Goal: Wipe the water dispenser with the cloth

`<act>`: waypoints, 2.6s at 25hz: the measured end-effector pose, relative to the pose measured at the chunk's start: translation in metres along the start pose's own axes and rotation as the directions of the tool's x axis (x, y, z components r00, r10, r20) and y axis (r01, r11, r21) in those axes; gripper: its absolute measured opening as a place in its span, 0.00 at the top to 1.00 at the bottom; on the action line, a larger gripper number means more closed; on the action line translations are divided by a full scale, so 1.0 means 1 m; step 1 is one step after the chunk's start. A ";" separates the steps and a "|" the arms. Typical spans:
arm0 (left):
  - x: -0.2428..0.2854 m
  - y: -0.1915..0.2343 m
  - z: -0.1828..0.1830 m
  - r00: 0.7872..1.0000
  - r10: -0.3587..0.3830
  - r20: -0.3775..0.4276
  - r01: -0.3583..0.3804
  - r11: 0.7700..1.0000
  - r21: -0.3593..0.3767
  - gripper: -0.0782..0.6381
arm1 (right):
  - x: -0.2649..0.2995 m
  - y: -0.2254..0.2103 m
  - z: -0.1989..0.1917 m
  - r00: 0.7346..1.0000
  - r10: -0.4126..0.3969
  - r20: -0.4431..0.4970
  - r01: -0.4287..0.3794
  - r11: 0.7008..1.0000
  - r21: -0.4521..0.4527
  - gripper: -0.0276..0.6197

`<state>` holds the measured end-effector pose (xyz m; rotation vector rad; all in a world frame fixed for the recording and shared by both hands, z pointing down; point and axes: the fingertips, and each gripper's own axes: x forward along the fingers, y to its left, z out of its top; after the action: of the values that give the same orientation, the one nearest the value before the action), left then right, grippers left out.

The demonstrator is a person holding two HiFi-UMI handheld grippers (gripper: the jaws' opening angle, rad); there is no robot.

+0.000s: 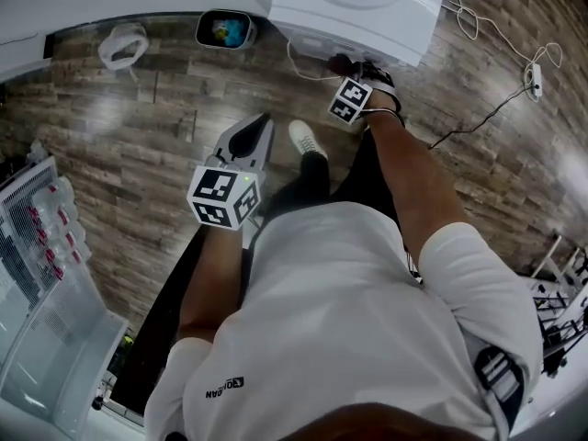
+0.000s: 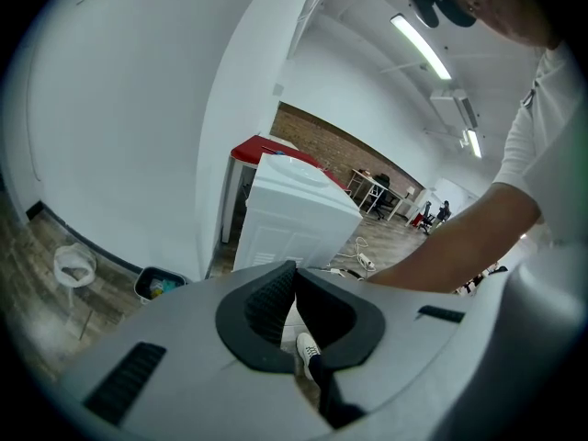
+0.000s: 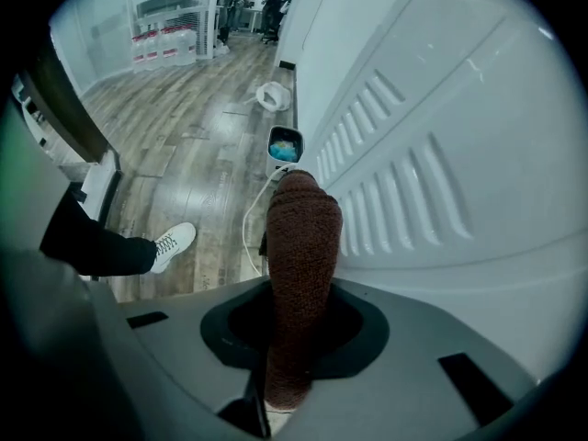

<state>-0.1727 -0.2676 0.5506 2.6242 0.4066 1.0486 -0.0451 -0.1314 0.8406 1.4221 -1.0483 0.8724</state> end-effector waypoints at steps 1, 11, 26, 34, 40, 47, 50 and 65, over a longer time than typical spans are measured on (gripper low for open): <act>0.001 0.001 0.000 1.000 0.003 0.001 -0.003 1.000 -0.005 0.89 | 0.003 0.001 0.000 1.000 0.006 -0.004 -0.006 1.000 -0.003 0.85; 0.000 0.003 0.004 1.000 0.010 0.012 -0.010 1.000 -0.005 0.89 | 0.001 0.002 -0.001 1.000 0.013 -0.005 -0.013 0.999 -0.033 0.85; -0.007 -0.006 0.032 0.991 -0.112 0.070 0.108 0.993 0.055 0.89 | -0.189 0.014 -0.036 0.925 -0.024 0.379 -0.258 0.694 0.672 0.85; -0.006 -0.037 0.039 0.979 -0.187 0.082 0.178 0.978 0.106 0.89 | -0.288 0.011 -0.025 0.776 -0.121 0.619 -0.481 0.519 0.706 0.85; -0.016 -0.071 0.043 0.975 -0.199 0.103 0.186 0.975 0.124 0.89 | -0.373 -0.019 -0.004 0.619 -0.267 0.739 -0.562 0.507 0.654 0.85; -0.043 -0.125 0.040 0.969 -0.172 0.180 0.150 0.980 0.127 0.89 | -0.450 -0.007 -0.029 0.499 -0.319 0.806 -0.601 0.543 0.587 0.85; -0.057 -0.142 0.029 0.968 -0.144 0.207 0.126 0.987 0.101 0.89 | -0.465 0.011 -0.049 0.530 -0.300 0.793 -0.560 0.578 0.593 0.85; -0.115 -0.206 -0.041 0.965 -0.074 0.252 0.045 0.992 0.118 0.89 | -0.501 0.086 -0.102 0.521 -0.293 0.802 -0.528 0.627 0.573 0.85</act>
<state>-0.3130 -0.1136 0.4326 2.7790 0.4924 0.6730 -0.2890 0.0330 0.4134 2.7677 -1.6348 0.7320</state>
